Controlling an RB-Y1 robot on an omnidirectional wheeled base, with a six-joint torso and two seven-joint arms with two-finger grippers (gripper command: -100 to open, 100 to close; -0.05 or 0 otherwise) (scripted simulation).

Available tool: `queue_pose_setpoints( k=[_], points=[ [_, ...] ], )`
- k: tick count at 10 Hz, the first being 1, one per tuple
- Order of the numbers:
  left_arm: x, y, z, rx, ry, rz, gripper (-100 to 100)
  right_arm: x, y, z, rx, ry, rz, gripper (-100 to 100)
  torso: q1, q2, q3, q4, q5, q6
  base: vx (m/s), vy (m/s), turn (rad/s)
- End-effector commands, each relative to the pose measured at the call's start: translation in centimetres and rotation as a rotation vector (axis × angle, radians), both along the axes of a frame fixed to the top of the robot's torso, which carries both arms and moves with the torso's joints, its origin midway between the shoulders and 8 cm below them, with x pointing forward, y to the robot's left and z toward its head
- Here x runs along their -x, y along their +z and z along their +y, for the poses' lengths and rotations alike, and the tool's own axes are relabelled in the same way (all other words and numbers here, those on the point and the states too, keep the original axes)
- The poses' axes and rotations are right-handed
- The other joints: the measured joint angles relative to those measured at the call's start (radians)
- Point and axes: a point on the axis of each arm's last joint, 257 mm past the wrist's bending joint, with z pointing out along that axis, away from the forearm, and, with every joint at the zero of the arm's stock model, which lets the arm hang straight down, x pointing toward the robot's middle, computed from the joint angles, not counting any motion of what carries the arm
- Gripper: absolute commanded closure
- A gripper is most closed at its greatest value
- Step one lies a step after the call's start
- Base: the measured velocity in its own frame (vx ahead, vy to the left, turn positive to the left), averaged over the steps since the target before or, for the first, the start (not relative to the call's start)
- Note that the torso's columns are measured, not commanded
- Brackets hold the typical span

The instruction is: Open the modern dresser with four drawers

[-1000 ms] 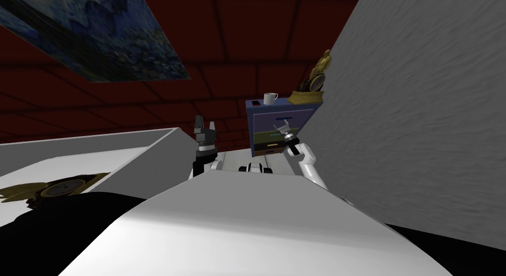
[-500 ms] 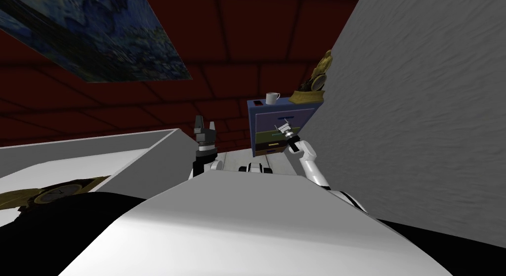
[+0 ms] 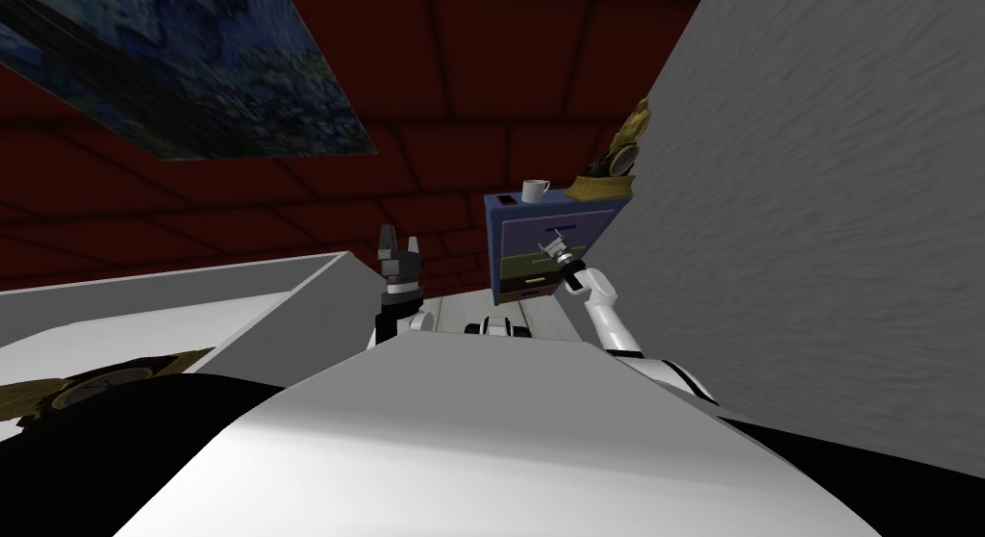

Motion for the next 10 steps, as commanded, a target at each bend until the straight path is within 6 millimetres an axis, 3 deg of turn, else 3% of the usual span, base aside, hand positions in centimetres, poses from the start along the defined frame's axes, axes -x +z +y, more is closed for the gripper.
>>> queue_pose_setpoints(
  k=[1,6,9,10],
  points=[
    [0.0,0.0,0.0,0.000,0.000,0.000,0,-1.5,-0.3,-2.1,0.170,-0.062,-0.011,-100,0.001,0.000,0.000,0.000,0.000,0.000,-0.018,0.100,-0.041],
    [0.0,0.0,0.0,0.000,0.000,0.000,0,-3.3,0.1,-4.8,0.384,-0.132,-0.031,-100,-0.003,-0.001,-0.001,0.000,-0.001,0.000,-0.009,0.067,-0.032],
    [0.0,0.0,0.0,0.000,0.000,0.000,0,-3.3,0.4,-5.1,0.367,-0.129,-0.029,-100,0.001,-0.004,-0.002,-0.001,0.000,-0.001,0.039,0.039,0.025],
    [0.0,0.0,0.0,0.000,0.000,0.000,0,-3.4,0.5,-5.2,0.365,-0.130,-0.028,100,-0.001,-0.002,-0.001,-0.001,0.000,0.000,0.009,0.005,-0.006]
  ],
)
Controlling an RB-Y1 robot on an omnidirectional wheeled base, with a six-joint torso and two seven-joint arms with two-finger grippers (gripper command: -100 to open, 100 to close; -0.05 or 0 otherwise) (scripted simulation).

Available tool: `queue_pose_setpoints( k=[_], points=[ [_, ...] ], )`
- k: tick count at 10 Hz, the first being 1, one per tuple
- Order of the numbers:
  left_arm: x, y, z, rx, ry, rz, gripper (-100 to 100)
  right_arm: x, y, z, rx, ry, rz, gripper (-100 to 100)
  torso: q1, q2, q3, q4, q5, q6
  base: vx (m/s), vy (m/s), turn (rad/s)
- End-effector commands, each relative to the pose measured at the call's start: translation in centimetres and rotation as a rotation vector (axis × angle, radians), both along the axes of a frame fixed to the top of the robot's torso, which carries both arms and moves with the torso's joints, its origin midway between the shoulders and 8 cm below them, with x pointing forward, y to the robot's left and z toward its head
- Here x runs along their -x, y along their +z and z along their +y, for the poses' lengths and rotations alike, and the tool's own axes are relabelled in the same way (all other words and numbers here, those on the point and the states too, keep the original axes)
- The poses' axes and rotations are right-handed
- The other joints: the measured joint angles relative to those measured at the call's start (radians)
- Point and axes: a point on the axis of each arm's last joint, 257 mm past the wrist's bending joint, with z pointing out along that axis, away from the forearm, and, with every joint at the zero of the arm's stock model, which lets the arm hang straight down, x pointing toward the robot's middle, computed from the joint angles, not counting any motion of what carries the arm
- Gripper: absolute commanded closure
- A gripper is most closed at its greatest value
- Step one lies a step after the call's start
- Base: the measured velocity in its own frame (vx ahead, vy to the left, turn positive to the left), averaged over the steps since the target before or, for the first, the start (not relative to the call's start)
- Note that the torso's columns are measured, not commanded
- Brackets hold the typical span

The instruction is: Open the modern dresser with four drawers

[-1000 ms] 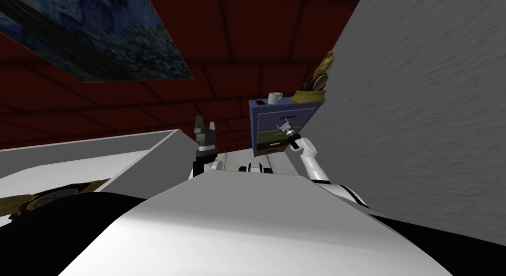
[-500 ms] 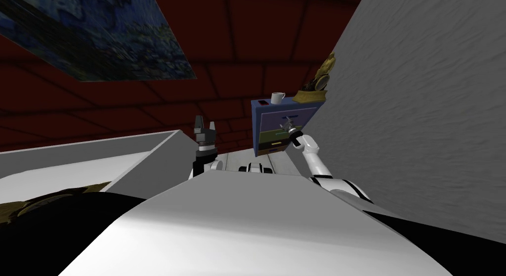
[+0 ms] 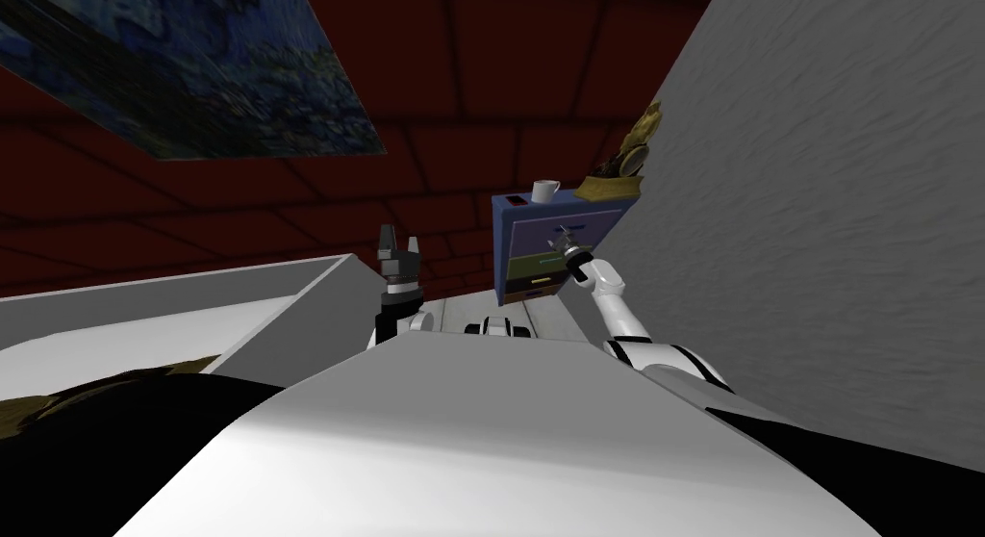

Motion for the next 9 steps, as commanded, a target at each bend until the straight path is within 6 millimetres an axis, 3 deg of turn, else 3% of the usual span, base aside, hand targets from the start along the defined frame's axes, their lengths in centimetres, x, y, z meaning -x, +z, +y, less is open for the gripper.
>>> queue_pose_setpoints(
  k=[1,6,8,9],
  points=[
    [0.0,0.0,0.0,0.000,0.000,0.000,0,0.0,0.4,0.0,0.000,0.006,-0.004,100,-0.002,0.002,0.002,0.000,-0.001,0.000,-0.083,-0.006,-0.063],
    [0.0,0.0,0.0,0.000,0.000,0.000,0,-0.2,1.4,-0.4,0.002,0.010,-0.018,100,0.001,-0.002,-0.001,-0.006,-0.003,-0.003,-0.166,-0.016,-0.040],
    [0.0,0.0,0.0,0.000,0.000,0.000,0,0.2,0.3,0.0,0.001,0.029,0.003,100,-0.001,-0.004,-0.002,-0.004,-0.002,-0.001,-0.159,-0.062,-0.040],
    [0.0,0.0,0.0,0.000,0.000,0.000,0,-0.4,2.5,-1.2,0.006,0.020,-0.017,-100,-0.003,0.000,0.000,-0.006,-0.004,-0.001,-0.102,0.004,0.025]
  ],
)
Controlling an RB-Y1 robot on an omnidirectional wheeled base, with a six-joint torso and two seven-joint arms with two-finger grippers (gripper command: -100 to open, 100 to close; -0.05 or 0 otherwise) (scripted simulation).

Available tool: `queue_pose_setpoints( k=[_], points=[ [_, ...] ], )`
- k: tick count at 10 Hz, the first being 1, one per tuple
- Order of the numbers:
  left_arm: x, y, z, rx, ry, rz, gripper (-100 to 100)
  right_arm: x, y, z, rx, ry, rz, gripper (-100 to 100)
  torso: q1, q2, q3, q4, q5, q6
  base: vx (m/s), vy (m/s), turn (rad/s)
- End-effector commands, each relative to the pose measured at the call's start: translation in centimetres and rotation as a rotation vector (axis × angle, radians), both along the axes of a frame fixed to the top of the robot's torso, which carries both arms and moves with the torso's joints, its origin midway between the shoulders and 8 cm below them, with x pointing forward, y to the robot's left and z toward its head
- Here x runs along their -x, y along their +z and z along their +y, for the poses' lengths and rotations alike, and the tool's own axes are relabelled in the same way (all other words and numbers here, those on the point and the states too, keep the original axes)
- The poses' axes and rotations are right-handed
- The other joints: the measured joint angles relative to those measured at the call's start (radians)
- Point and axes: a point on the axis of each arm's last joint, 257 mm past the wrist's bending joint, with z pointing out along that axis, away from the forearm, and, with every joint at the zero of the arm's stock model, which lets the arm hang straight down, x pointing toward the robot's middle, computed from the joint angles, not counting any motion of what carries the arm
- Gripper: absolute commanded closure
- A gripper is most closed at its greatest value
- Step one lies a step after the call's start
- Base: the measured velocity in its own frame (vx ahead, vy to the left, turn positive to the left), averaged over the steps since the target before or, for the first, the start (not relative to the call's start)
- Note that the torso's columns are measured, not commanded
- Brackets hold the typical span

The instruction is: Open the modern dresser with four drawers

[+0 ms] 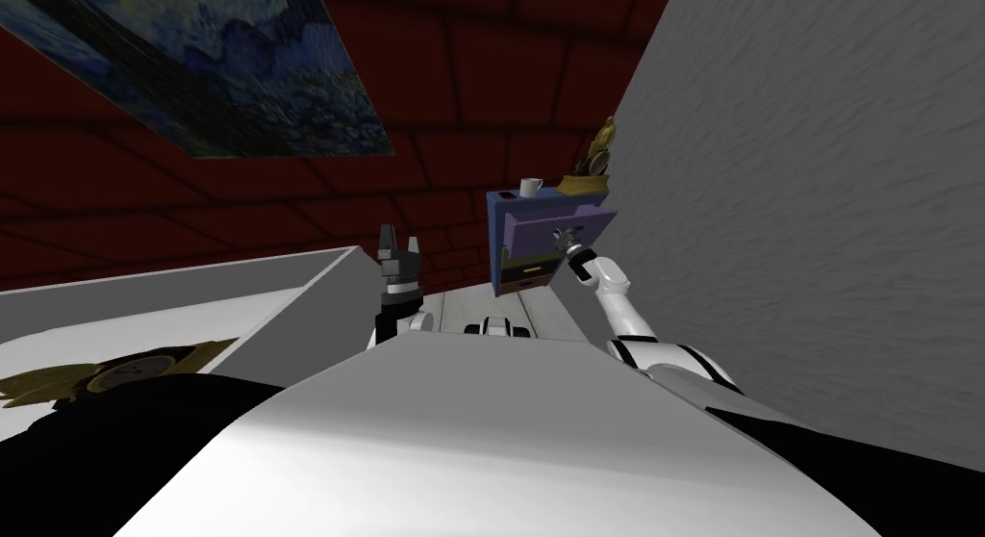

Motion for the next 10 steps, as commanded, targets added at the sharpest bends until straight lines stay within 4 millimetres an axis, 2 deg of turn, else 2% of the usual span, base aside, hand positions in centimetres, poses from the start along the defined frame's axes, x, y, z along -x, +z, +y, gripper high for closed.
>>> queue_pose_setpoints(
  k=[1,8,9,10],
  points=[
    [0.0,0.0,0.0,0.000,0.000,0.000,0,-0.7,1.5,-1.6,0.003,-0.003,0.001,-100,0.004,-0.004,-0.002,0.002,0.003,0.000,-0.025,0.056,0.025],
    [0.0,0.0,0.0,0.000,0.000,0.000,0,-1.9,5.7,-5.7,0.007,-0.021,0.000,-100,0.002,0.002,0.001,0.008,0.004,0.000,-0.017,0.054,0.022],
    [0.0,0.0,0.0,0.000,0.000,0.000,0,-1.7,4.9,-5.2,0.011,-0.018,0.006,-100,0.004,0.002,0.001,0.008,0.005,0.000,-0.013,0.019,0.000],
    [0.0,0.0,0.0,0.000,0.000,0.000,0,-1.7,4.8,-5.3,0.008,-0.019,0.008,0,0.003,0.003,0.002,0.008,0.005,0.000,0.000,0.000,0.000]
  ],
)
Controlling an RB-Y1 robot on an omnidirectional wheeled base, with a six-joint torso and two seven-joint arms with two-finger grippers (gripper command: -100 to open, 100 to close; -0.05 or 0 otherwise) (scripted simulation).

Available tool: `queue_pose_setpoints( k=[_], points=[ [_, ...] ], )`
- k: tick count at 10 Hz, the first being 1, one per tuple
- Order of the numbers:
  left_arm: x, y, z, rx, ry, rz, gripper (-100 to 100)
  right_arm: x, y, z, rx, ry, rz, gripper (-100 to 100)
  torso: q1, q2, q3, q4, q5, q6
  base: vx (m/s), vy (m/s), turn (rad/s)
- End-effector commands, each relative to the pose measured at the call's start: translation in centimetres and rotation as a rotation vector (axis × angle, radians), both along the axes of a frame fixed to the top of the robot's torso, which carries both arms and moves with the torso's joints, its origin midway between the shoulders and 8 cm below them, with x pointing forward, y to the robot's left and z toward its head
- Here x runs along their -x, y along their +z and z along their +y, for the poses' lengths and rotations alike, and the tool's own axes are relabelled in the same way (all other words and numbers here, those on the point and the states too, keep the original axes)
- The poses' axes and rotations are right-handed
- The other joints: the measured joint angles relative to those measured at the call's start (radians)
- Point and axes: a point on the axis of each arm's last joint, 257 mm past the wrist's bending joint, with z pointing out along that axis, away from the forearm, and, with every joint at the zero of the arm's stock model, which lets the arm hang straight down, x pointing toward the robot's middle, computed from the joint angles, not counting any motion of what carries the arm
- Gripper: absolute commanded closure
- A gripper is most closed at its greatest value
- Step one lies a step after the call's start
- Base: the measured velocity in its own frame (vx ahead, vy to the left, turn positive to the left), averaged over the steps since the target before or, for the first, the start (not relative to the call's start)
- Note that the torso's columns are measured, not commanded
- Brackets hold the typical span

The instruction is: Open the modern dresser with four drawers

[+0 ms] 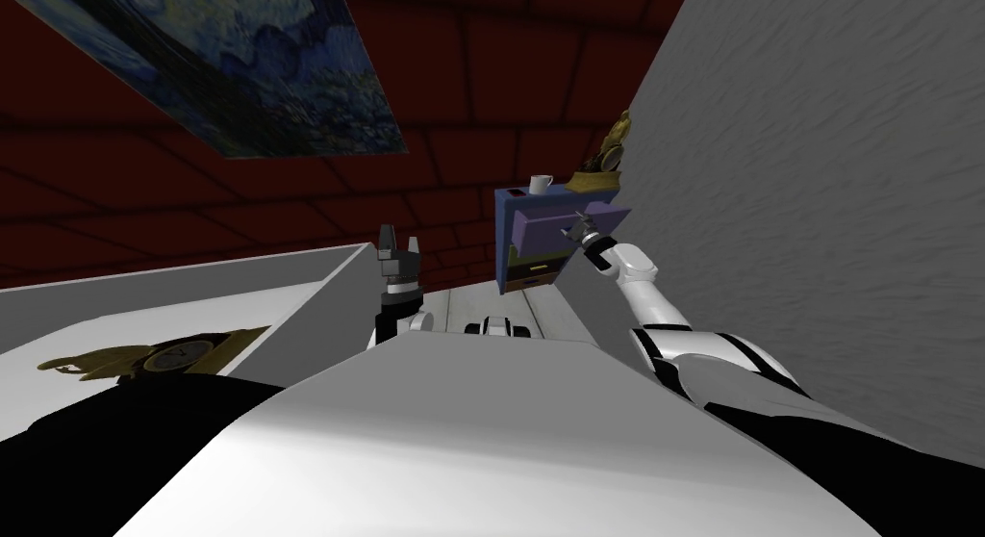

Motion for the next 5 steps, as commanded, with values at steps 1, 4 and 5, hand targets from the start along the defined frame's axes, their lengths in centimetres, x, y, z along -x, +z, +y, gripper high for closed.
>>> queue_pose_setpoints(
  k=[1,4,5],
  points=[
    [0.00,0.00,0.00,0.000,0.000,0.000,0,0.01,-0.09,-0.02,0.000,-0.001,0.001,0,0.000,0.000,0.000,0.000,0.000,0.000,0.000,0.000,0.000],
    [0.00,0.00,0.00,0.000,0.000,0.000,0,0.02,-0.20,-0.04,0.000,-0.001,0.003,0,0.000,-0.001,-0.001,-0.001,-0.001,0.000,0.000,0.000,0.000],
    [0.00,0.00,0.00,0.000,0.000,0.000,0,0.02,-0.22,-0.04,0.000,-0.001,0.003,0,0.000,-0.001,-0.001,-0.001,-0.001,0.000,0.000,0.000,0.000]
  ],
)
